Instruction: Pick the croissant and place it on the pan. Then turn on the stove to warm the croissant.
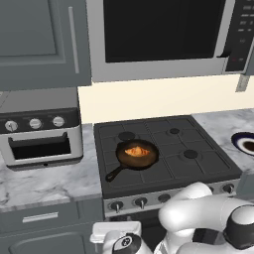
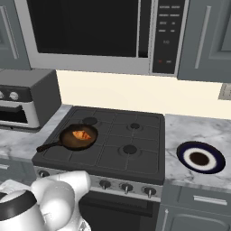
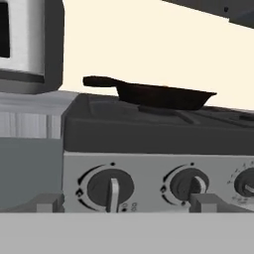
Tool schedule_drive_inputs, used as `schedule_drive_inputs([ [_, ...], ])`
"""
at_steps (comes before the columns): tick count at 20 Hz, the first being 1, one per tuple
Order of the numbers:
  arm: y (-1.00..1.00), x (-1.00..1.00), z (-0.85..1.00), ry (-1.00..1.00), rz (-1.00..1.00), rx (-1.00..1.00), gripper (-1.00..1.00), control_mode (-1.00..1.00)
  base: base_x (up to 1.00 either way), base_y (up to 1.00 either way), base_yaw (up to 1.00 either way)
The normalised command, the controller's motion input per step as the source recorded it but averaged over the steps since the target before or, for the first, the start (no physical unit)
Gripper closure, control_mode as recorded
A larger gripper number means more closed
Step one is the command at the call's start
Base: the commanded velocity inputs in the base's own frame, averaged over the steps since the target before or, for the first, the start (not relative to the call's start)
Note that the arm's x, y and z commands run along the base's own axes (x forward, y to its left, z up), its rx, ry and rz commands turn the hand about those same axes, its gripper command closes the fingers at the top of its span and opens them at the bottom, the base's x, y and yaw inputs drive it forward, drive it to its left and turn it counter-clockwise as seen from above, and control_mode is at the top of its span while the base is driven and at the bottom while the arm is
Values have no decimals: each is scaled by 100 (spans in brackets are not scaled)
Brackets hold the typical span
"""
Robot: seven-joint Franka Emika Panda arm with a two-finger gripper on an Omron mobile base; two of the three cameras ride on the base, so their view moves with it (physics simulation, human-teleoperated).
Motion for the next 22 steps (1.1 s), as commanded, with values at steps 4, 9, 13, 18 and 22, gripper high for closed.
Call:
schedule_drive_inputs([
  [4, -15, 14, 0, 0, 0, 8, -100, -100, 0, 0, 0],
  [9, 0, 27, -1, 0, 0, 6, -100, -100, 0, 0, 0],
  [13, 0, 32, -5, 0, 0, 5, -100, -100, 0, 0, 0],
  [18, 0, 20, -20, 0, 0, 4, -100, -100, 0, 0, 0],
  [22, 0, 1, -49, -2, 0, 3, -100, -100, 0, 0, 0],
])
